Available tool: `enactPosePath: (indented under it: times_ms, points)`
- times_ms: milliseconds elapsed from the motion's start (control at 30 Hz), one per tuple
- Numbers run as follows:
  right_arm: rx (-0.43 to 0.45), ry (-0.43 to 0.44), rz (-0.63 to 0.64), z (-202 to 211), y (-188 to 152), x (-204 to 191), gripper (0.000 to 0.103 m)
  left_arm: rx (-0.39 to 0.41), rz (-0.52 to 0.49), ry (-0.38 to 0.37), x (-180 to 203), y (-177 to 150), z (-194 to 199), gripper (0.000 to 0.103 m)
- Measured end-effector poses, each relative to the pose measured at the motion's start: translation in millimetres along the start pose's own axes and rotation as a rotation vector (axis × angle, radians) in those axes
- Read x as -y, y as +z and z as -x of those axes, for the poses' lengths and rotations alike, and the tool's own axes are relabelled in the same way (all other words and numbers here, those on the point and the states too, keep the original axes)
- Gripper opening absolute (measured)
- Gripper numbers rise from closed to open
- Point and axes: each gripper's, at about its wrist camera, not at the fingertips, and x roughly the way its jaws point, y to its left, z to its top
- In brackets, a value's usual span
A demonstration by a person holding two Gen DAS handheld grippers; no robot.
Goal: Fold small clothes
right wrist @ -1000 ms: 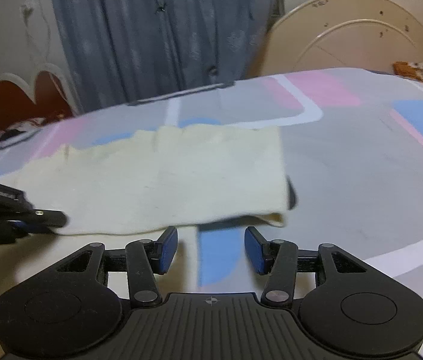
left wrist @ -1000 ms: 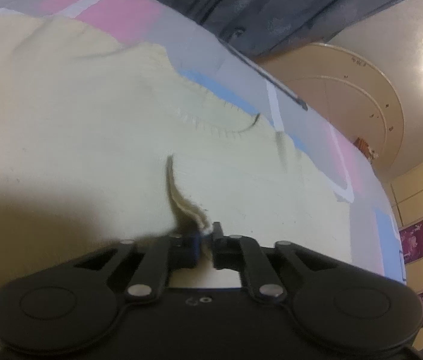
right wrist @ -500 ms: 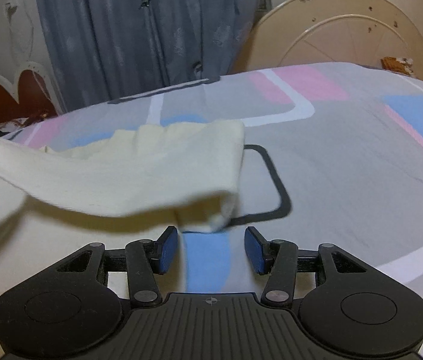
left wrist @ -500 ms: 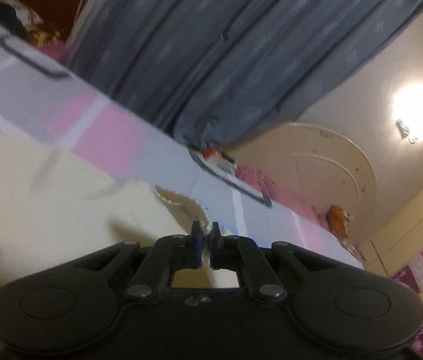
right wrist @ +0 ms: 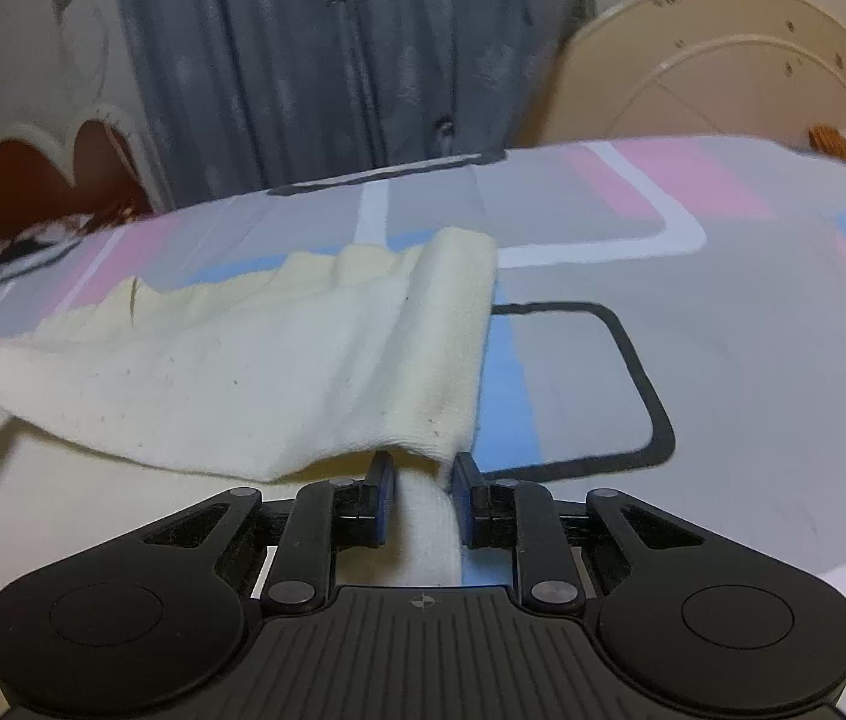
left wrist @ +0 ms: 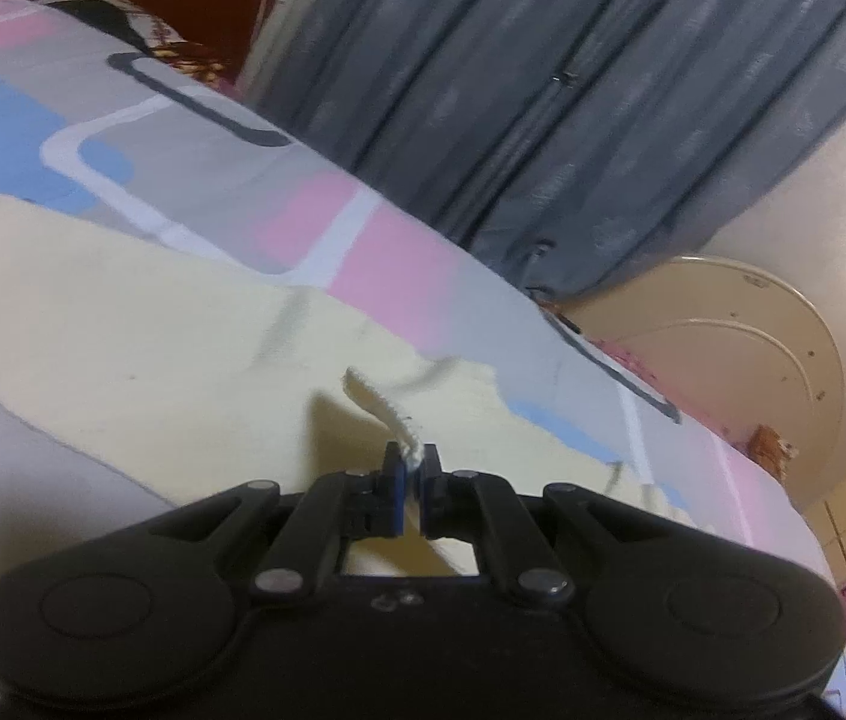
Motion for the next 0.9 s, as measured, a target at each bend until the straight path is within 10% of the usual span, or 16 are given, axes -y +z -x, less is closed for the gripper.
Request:
enactPosePath:
  times_ms: [300, 500, 900]
  points:
    - [-0.025, -0.047, -0.054, -1.7, -3.9, 8.9, 0.003, -0.074, -0.024, 0.093, -18.9, -15.7, -17.5, 0.004]
    - [0.013, -0.003, -0.083, 20.3, -3.1, 15.6, 0.004, 0.003, -0.104, 0.155, -9.5, -15.2, 11.4, 0.030]
    - [0.044, 0.036, 0.032, -17.1, 33.9, -13.4, 0.004, -0.014, -0.244, 0.067, 35.8, -30.0, -4.3, 0.050]
